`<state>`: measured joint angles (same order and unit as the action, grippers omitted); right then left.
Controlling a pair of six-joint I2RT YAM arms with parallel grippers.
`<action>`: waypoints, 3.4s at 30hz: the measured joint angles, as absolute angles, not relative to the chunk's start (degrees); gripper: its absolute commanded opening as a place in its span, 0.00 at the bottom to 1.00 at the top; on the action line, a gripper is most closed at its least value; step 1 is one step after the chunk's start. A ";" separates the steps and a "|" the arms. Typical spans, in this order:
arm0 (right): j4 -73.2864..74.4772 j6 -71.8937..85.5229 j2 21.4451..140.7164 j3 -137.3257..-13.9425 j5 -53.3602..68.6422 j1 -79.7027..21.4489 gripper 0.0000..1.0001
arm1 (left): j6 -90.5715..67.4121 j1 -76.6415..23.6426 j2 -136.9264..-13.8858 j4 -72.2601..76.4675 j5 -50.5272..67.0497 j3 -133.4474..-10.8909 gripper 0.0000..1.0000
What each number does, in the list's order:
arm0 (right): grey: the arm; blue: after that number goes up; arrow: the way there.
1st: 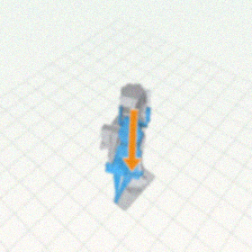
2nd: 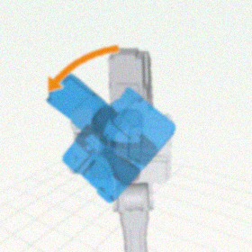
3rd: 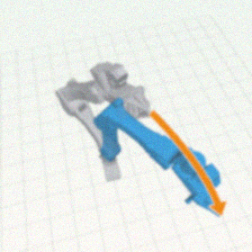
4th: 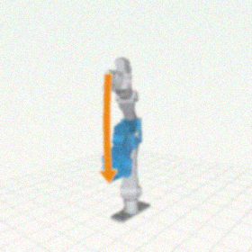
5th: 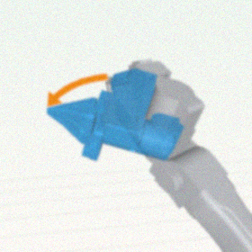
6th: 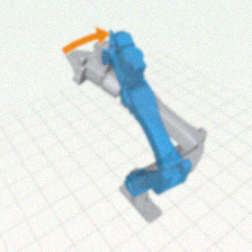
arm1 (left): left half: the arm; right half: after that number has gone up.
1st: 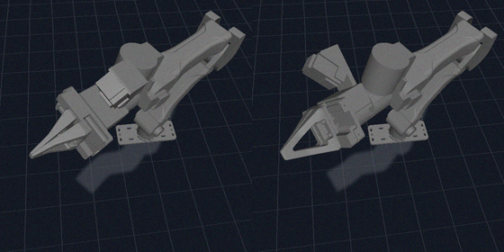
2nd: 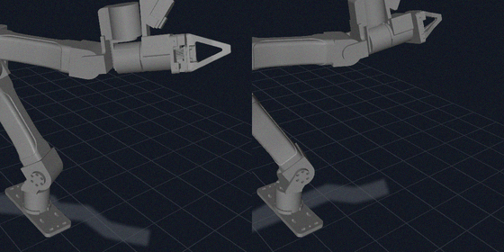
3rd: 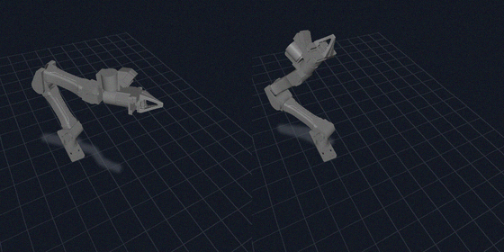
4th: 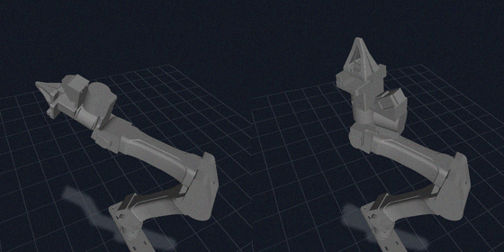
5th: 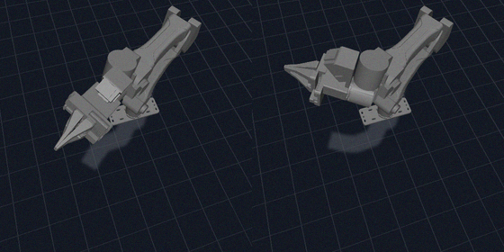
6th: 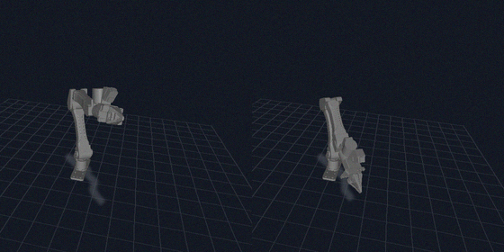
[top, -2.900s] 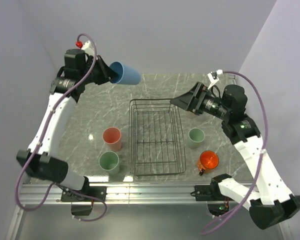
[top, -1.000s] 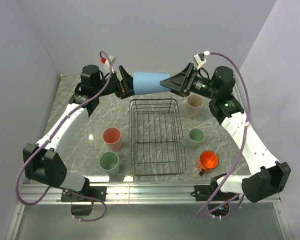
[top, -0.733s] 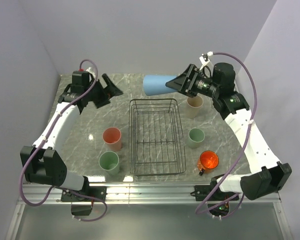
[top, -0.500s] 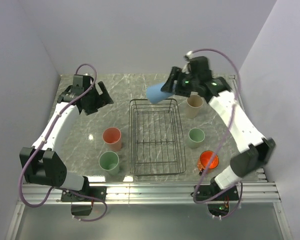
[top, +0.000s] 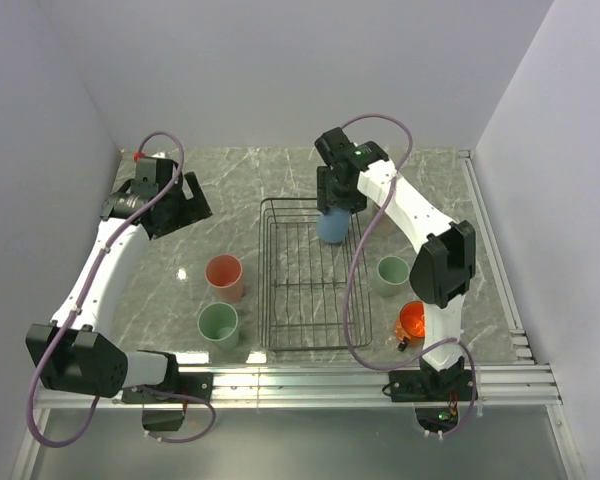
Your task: Load the cups into the dish rack
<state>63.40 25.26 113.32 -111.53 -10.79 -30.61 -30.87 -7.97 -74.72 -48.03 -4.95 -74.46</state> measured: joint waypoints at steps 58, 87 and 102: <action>69.30 27.77 116.99 -114.13 -12.86 -33.21 0.00 | -30.55 -7.97 -78.35 -45.52 0.08 -70.52 0.95; 66.98 24.32 121.84 -119.94 -15.49 -31.07 0.97 | -30.65 -7.97 -74.22 -48.36 0.71 -66.48 0.95; 64.23 24.64 105.54 -112.36 -14.50 -30.85 1.00 | -34.61 -9.30 -62.02 -49.78 4.38 -56.60 0.82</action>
<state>64.23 24.64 105.54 -112.36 -14.50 -30.85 -34.61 -9.30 -62.02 -49.78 4.38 -56.60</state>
